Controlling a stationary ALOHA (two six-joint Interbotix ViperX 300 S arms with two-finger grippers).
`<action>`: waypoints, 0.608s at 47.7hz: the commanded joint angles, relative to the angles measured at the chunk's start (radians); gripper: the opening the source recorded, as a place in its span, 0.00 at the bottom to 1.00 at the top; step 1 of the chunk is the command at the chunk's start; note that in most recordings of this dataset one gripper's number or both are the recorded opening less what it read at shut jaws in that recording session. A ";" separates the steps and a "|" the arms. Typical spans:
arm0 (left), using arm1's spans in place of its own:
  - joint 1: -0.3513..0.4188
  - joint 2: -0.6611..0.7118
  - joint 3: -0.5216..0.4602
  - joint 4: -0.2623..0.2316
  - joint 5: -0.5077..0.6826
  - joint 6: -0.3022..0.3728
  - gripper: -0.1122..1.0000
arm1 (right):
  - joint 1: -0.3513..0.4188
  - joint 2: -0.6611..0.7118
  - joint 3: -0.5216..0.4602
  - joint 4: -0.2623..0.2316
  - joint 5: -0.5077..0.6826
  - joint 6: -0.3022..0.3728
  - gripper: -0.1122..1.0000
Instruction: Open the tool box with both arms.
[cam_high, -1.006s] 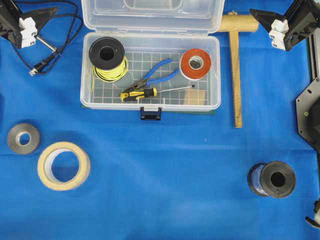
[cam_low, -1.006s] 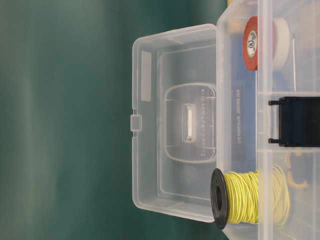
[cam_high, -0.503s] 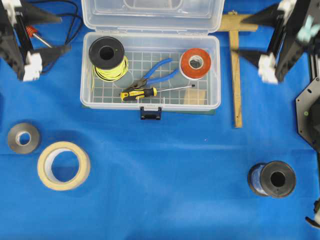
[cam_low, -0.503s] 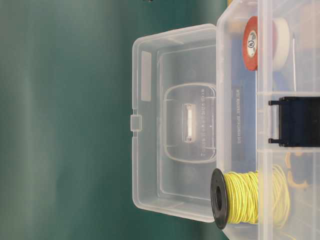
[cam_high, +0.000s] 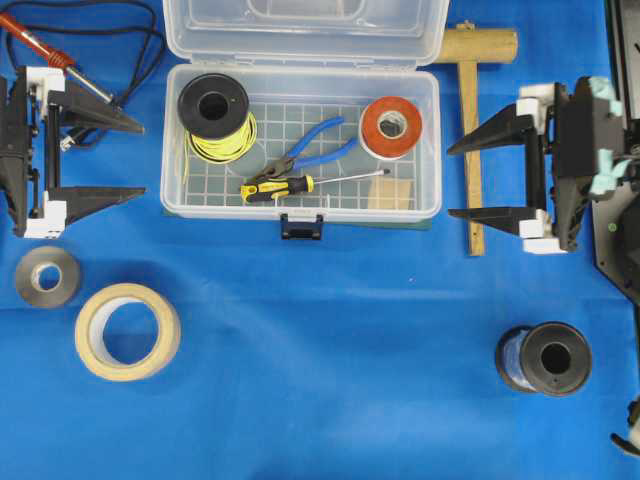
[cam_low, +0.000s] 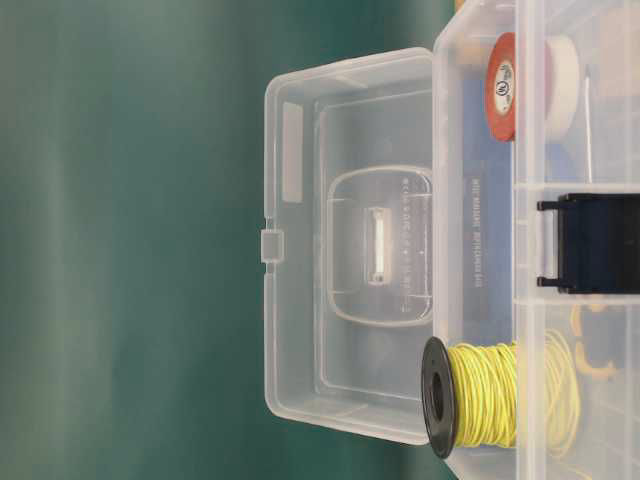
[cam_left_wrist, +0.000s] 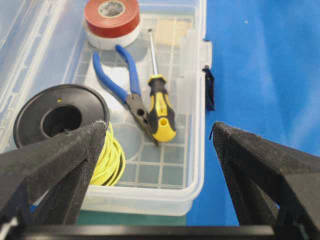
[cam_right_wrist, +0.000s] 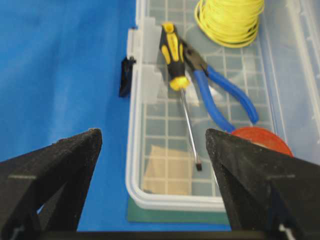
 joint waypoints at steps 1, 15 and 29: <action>-0.003 -0.005 -0.008 -0.002 -0.005 0.000 0.91 | 0.000 0.009 -0.017 0.000 -0.006 0.000 0.84; -0.003 -0.132 0.054 -0.002 0.052 0.006 0.90 | 0.000 -0.097 0.009 0.002 0.084 0.002 0.84; -0.003 -0.319 0.146 -0.002 0.109 0.000 0.90 | 0.000 -0.245 0.080 0.003 0.135 0.003 0.84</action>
